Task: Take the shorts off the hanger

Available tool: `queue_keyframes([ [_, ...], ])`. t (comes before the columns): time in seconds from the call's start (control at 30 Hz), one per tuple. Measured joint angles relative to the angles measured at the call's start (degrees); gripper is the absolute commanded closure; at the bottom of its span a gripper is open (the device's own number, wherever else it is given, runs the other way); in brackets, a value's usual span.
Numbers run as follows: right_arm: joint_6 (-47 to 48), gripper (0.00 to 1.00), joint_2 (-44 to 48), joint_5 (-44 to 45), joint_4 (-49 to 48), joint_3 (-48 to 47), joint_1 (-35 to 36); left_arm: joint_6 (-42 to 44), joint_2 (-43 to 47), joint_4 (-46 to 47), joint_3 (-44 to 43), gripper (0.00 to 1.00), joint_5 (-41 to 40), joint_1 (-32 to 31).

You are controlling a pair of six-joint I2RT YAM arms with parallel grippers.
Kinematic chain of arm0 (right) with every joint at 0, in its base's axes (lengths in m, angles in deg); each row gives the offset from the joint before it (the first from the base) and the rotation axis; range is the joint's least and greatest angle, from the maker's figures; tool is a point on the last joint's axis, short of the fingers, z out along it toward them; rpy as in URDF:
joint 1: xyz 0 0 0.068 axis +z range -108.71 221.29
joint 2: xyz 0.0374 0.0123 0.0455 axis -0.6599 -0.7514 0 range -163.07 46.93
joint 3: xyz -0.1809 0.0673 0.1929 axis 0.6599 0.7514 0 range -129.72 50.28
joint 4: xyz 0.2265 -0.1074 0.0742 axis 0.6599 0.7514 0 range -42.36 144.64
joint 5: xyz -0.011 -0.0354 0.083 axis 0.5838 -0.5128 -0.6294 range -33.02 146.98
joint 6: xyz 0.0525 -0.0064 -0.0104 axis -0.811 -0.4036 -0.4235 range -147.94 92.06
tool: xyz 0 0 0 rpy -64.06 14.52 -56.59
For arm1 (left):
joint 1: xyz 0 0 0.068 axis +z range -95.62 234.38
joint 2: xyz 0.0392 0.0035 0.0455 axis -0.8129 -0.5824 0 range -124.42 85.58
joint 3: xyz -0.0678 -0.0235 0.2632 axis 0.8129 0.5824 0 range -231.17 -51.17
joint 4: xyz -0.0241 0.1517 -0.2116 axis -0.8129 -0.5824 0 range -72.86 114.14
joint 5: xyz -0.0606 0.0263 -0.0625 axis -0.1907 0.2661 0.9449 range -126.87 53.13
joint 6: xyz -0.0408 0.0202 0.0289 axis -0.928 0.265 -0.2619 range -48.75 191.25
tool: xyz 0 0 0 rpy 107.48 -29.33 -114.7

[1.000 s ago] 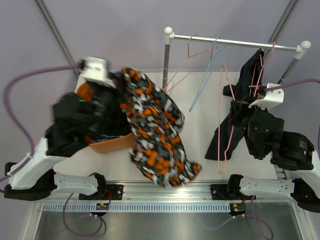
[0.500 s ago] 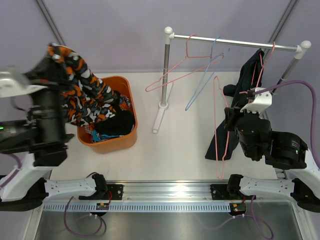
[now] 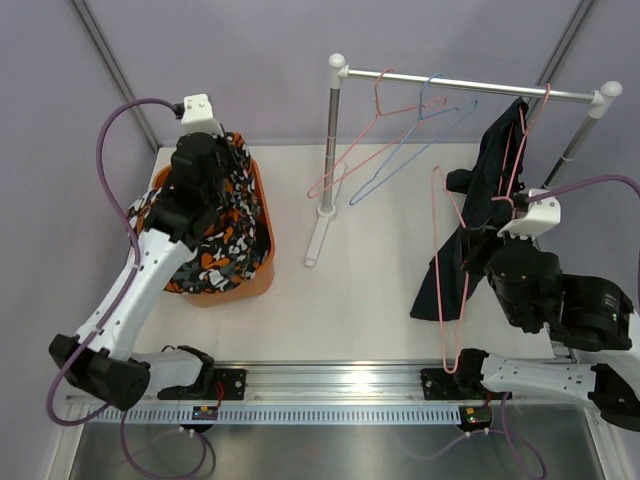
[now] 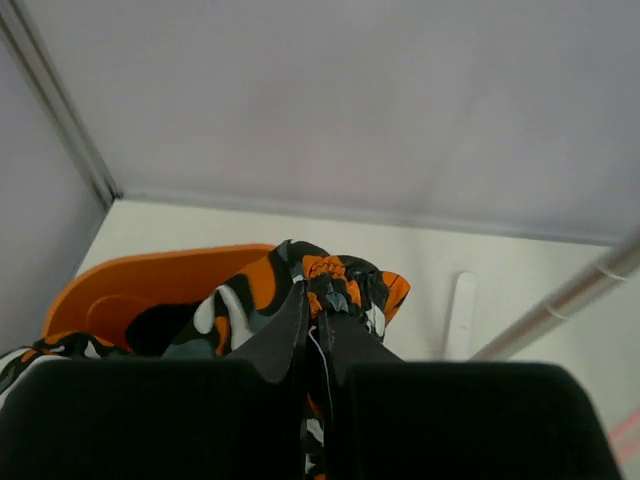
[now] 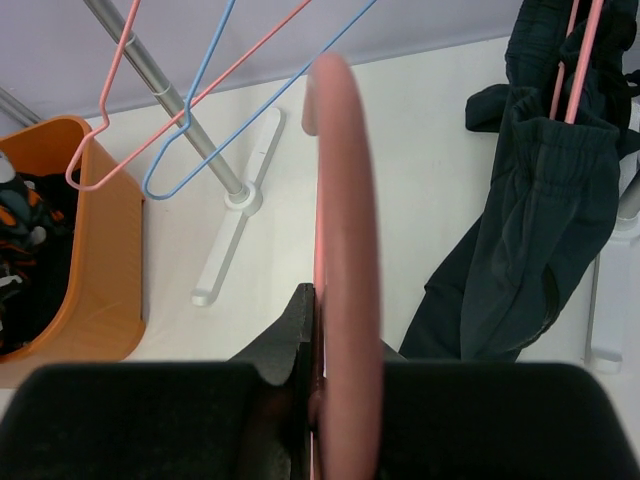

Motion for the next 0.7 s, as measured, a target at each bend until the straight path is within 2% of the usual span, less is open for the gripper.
queue_keyframes([
  [0.1, -0.8, 1.00, 2.1, -0.3, 1.0, 0.3, 0.0, -12.7, -2.9, -4.5, 2.2, 1.00, 9.6, 12.3],
  [0.17, -1.4, 1.00, 3.2, -0.4, 1.2, 0.9, 0.0, -20.5, -2.4, -4.5, 8.3, 1.00, 15.8, 19.9],
  [0.27, -2.1, 1.00, 3.9, -0.5, 2.0, 1.6, 0.0, -29.8, -2.2, -3.6, 18.1, 0.95, 21.8, 26.8],
  [0.4, -2.6, 1.00, 3.5, -0.6, 2.6, 1.8, 0.0, -39.8, -4.2, -0.8, 30.2, 0.98, 27.8, 28.9],
  [0.5, -2.9, 1.00, 2.8, -0.6, 3.2, 1.7, 0.0, -44.5, -9.0, 3.1, 33.8, 0.99, 31.7, 28.9],
  [0.63, -3.0, 1.00, 1.9, -0.7, 3.8, 1.5, 0.0, -47.8, -14.5, 8.8, 34.9, 0.88, 35.3, 29.0],
  [0.67, -3.0, 1.00, 1.8, -0.7, 3.8, 1.4, 0.0, -48.3, -15.3, 9.9, 35.0, 0.77, 35.9, 29.0],
  [0.7, -3.0, 1.00, 1.8, -0.7, 3.9, 1.2, 0.0, -48.8, -15.7, 10.6, 35.0, 0.72, 36.5, 29.0],
])
